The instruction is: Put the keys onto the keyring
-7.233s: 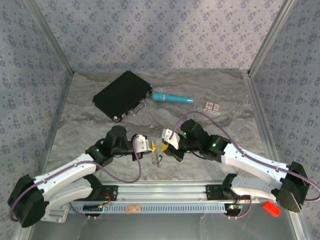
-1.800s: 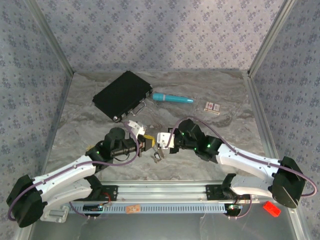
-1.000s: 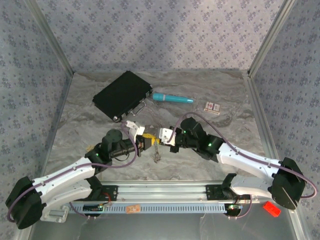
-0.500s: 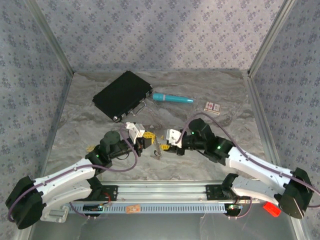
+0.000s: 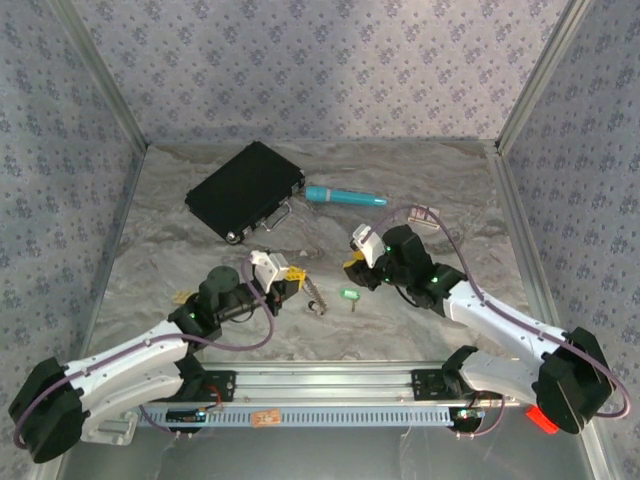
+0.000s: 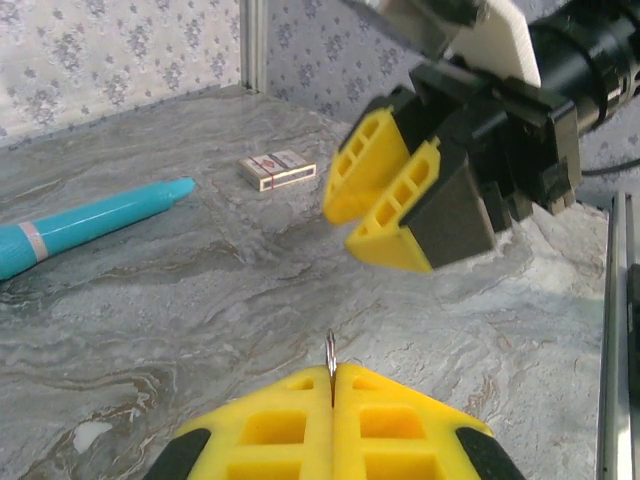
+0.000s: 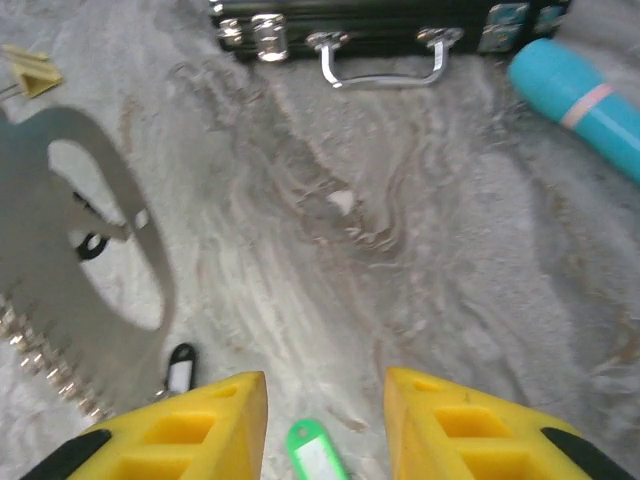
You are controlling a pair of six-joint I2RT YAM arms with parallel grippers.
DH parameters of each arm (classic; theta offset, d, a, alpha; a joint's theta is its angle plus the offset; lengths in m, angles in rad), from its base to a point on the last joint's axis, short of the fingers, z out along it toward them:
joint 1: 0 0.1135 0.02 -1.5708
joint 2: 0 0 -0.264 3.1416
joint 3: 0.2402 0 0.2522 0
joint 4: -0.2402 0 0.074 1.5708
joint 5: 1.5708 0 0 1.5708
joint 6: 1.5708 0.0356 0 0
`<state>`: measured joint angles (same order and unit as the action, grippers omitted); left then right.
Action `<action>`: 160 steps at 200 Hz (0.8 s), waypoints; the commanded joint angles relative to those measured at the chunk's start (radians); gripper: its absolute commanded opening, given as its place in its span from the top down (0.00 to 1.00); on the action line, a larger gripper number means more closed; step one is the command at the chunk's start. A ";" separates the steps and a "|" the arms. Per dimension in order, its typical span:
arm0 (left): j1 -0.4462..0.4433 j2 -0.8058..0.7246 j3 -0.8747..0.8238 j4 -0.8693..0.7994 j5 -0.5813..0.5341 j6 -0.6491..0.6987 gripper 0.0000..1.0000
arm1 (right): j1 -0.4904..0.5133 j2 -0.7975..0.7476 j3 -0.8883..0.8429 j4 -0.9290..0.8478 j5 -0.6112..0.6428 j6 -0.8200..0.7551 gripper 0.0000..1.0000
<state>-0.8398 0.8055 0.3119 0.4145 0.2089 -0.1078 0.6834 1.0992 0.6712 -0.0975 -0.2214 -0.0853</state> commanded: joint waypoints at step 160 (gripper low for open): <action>-0.004 -0.124 -0.109 0.188 0.113 0.056 1.00 | 0.083 0.207 0.156 0.159 -0.571 -0.230 0.72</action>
<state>-0.8398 0.6880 0.1867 0.5278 0.2825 -0.0696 0.7601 1.2961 0.8108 0.0719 -0.7746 -0.2813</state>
